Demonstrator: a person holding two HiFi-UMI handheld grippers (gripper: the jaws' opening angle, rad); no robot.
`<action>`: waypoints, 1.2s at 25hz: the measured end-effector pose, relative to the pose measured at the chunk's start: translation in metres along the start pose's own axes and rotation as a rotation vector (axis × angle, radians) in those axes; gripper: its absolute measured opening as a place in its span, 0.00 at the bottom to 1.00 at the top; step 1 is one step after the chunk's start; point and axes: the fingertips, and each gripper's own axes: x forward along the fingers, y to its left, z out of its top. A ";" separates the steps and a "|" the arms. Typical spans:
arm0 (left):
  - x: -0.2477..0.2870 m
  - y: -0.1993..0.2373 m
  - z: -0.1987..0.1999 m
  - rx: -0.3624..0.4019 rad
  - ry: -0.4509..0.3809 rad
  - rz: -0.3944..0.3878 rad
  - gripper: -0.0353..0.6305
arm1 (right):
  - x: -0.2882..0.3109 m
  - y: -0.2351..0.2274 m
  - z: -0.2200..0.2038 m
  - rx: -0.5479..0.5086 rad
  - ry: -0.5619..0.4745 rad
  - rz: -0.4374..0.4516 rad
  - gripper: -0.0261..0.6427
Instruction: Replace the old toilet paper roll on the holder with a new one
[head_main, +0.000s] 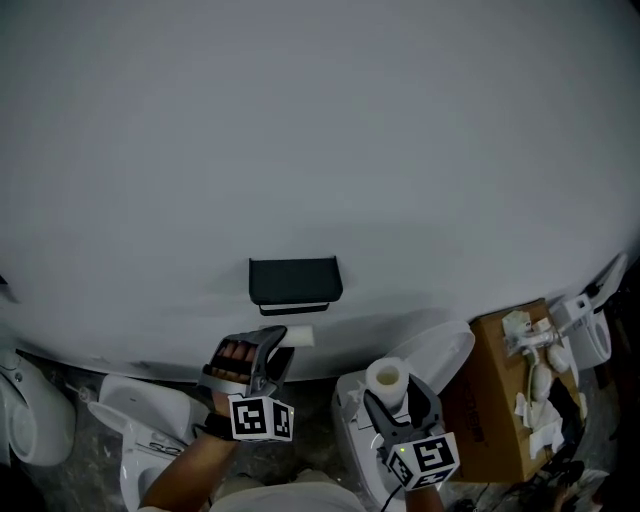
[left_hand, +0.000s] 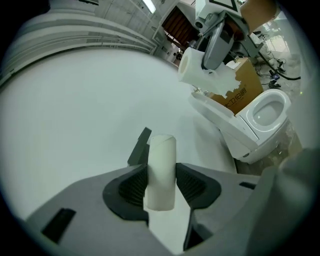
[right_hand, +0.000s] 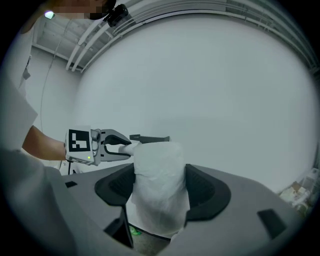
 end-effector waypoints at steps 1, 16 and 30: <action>-0.006 0.001 -0.009 -0.009 0.016 0.005 0.32 | 0.004 0.003 0.000 -0.008 0.005 0.002 0.49; -0.081 0.009 -0.114 -0.116 0.185 0.073 0.32 | 0.060 0.010 -0.005 -0.352 0.091 -0.028 0.49; -0.098 0.010 -0.149 -0.192 0.251 0.103 0.32 | 0.130 0.007 -0.013 -0.736 0.188 -0.035 0.49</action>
